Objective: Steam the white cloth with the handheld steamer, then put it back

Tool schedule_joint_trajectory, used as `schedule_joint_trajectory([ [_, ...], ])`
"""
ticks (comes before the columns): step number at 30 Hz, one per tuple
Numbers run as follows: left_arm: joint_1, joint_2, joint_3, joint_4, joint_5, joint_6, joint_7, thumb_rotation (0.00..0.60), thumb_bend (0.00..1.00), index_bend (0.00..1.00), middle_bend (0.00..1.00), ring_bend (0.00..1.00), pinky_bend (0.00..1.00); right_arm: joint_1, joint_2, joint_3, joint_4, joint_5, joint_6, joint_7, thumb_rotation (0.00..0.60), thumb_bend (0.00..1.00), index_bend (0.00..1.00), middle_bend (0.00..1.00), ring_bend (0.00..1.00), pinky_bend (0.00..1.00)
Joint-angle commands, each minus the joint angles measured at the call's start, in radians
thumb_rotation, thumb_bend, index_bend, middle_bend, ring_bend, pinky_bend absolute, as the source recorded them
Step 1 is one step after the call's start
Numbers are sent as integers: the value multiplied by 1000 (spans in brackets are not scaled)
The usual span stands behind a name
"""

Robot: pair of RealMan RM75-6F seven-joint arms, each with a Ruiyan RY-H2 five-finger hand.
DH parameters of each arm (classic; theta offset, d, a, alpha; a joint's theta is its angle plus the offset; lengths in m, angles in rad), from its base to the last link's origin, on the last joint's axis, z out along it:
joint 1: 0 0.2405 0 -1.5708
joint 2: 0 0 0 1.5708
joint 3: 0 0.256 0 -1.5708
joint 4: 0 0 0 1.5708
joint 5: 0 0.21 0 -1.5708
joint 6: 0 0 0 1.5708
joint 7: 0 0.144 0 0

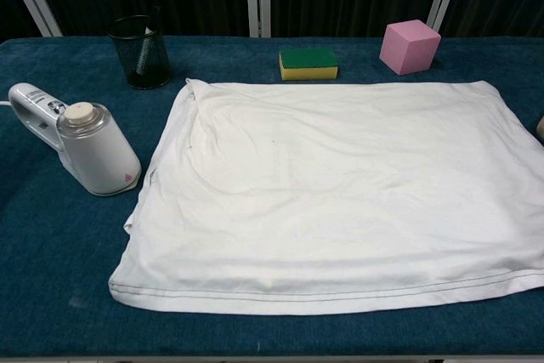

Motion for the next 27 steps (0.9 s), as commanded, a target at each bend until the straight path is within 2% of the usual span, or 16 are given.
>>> schedule_joint_trajectory([
  [1, -17, -4, -5, 6, 6, -17, 12, 600, 46, 136, 112, 43, 0, 3, 6, 3, -8, 2, -2, -6, 600, 24, 0, 34, 0, 103],
  [9, -111, 4, -34, 30, 39, -99, 2, 600, 53, 156, 120, 54, 0, 4, 56, 20, -52, -7, 23, -8, 600, 24, 0, 34, 0, 103],
  [17, -236, -21, -44, 90, 54, -253, 68, 600, 76, 217, 155, 80, 0, -1, 77, 22, -78, -1, 29, -8, 600, 24, 0, 34, 0, 103],
  [24, -314, -44, -53, 95, 2, -378, 100, 600, 89, 251, 175, 91, 0, -5, 70, 18, -77, 5, 29, -6, 600, 24, 0, 34, 0, 103],
  [27, -337, -44, -46, 90, -13, -419, 113, 600, 89, 299, 186, 91, 0, -6, 68, 18, -75, 8, 27, -5, 600, 24, 0, 34, 0, 103],
])
